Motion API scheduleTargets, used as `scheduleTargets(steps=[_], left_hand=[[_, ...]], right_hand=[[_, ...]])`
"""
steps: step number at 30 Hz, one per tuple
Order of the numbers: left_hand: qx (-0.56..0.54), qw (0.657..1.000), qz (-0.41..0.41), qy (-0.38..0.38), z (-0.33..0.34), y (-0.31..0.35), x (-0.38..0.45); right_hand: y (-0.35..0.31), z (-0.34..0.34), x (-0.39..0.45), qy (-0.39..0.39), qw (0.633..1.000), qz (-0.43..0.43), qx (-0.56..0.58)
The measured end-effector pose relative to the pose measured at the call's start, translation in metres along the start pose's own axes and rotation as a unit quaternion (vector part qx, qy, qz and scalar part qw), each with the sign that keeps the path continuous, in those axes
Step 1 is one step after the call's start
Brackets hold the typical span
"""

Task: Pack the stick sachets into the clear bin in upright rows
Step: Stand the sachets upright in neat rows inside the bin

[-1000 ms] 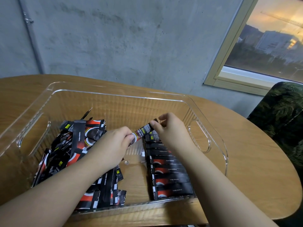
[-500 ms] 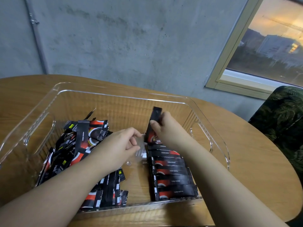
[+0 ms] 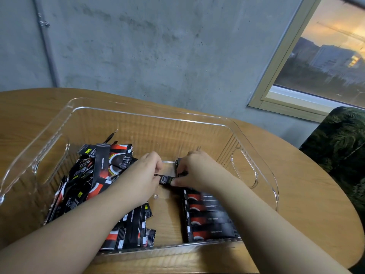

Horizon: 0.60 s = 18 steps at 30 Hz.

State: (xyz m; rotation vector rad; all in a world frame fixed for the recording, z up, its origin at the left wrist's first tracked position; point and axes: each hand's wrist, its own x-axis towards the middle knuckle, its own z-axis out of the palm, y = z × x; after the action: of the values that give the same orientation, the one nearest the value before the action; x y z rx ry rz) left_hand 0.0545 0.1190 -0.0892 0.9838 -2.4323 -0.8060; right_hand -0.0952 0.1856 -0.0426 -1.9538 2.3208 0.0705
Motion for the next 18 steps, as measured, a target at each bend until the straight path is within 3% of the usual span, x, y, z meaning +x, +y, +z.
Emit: scheduleTargets(steps=[10, 18], left_hand=[[-0.001, 0.999, -0.045, 0.001, 0.0, 0.002, 0.001], [0.021, 0.999, -0.04, -0.009, 0.0, 0.001, 0.002]], right_hand=[[-0.018, 0.013, 0.014, -0.015, 0.995, -0.034, -0.094], [0.009, -0.023, 0.01, -0.043, 0.994, 0.074, -0.064]])
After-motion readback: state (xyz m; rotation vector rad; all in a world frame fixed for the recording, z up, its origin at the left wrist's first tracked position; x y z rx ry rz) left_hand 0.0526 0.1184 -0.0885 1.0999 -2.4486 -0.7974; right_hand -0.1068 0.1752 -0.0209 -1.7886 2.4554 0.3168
